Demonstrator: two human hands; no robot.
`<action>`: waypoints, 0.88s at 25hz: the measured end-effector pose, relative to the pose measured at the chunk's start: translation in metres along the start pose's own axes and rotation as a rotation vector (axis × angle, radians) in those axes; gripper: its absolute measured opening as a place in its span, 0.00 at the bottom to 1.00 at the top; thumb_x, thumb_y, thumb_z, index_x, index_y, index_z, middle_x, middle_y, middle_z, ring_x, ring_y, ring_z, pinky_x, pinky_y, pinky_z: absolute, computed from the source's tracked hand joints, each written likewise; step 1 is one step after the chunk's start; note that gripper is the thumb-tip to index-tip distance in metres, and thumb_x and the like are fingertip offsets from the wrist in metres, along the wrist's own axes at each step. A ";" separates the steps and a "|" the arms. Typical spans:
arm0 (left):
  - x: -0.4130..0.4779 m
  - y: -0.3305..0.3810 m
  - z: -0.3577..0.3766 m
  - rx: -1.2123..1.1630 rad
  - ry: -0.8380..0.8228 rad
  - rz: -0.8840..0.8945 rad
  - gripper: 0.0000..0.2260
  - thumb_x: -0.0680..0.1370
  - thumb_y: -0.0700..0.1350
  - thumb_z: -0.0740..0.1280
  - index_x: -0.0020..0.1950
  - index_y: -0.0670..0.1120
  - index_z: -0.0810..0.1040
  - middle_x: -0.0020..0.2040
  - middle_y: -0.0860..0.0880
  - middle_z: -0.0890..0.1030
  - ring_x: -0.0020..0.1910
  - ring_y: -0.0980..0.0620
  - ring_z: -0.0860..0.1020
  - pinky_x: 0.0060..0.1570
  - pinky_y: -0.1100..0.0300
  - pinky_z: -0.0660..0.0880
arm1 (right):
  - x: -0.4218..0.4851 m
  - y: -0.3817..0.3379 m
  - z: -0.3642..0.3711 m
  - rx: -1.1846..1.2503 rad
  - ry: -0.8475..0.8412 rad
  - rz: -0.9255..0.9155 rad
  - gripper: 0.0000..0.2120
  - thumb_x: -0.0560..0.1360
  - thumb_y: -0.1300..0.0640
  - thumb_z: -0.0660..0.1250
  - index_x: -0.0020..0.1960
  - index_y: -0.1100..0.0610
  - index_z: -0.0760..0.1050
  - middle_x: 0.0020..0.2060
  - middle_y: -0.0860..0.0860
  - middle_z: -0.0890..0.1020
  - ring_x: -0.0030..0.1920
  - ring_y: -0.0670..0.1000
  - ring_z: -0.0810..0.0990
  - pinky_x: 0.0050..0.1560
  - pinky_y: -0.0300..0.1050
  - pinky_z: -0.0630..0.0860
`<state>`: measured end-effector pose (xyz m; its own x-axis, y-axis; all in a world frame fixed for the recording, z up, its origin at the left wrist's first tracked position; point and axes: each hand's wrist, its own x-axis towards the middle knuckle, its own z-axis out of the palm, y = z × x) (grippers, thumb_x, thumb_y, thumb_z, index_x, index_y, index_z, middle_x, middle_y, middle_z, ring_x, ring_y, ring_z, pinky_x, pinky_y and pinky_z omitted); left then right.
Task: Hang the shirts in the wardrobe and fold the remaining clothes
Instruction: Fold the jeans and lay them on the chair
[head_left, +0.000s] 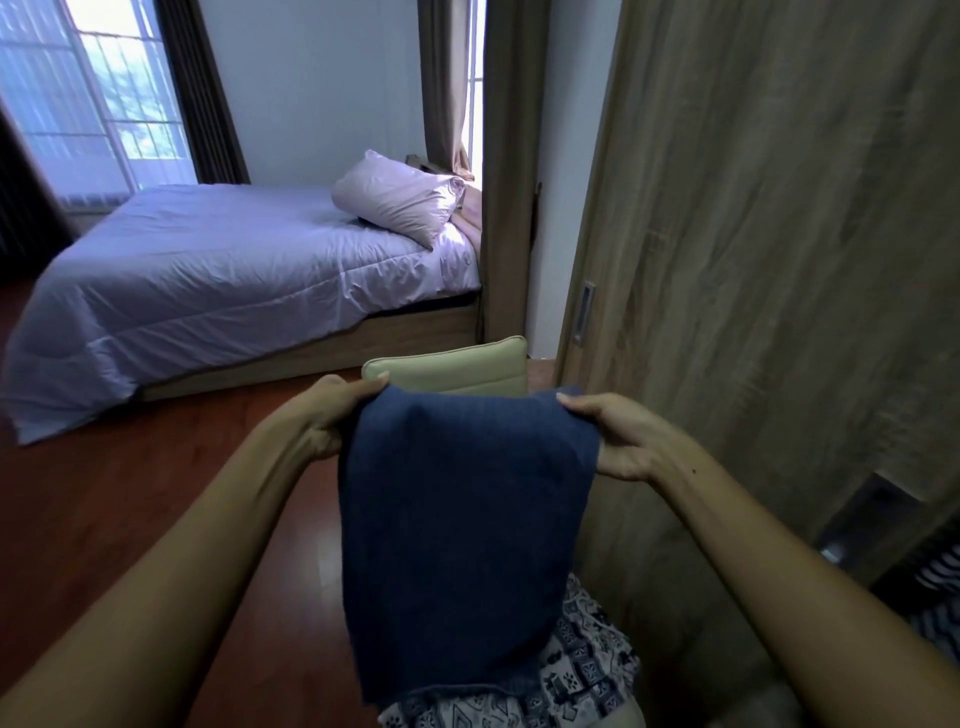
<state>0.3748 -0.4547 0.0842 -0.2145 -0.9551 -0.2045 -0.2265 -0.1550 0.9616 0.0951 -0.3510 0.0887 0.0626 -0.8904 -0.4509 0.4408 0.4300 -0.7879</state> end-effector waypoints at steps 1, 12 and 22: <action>0.002 0.000 0.000 0.006 -0.001 0.000 0.08 0.77 0.45 0.66 0.38 0.48 0.72 0.37 0.50 0.77 0.30 0.57 0.77 0.32 0.64 0.76 | 0.002 0.001 0.000 -0.128 0.030 0.009 0.10 0.78 0.60 0.62 0.56 0.63 0.76 0.44 0.58 0.82 0.43 0.53 0.81 0.36 0.47 0.80; 0.003 0.007 -0.005 -0.232 -0.021 0.009 0.10 0.74 0.31 0.64 0.47 0.46 0.76 0.28 0.50 0.80 0.25 0.58 0.77 0.25 0.68 0.74 | 0.002 -0.028 0.013 -0.285 0.149 -0.127 0.27 0.72 0.71 0.67 0.67 0.56 0.63 0.59 0.60 0.71 0.55 0.58 0.78 0.41 0.51 0.82; 0.006 0.015 0.000 -0.075 -0.064 0.104 0.05 0.73 0.38 0.70 0.47 0.45 0.82 0.41 0.48 0.82 0.36 0.56 0.78 0.36 0.65 0.73 | 0.015 -0.021 0.007 -0.776 0.383 -0.460 0.26 0.71 0.68 0.69 0.65 0.53 0.66 0.64 0.57 0.69 0.59 0.55 0.72 0.55 0.51 0.77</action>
<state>0.3700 -0.4625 0.0973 -0.2941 -0.9491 -0.1123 -0.1288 -0.0771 0.9887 0.0933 -0.3743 0.1017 -0.3235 -0.9458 -0.0278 -0.3710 0.1538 -0.9158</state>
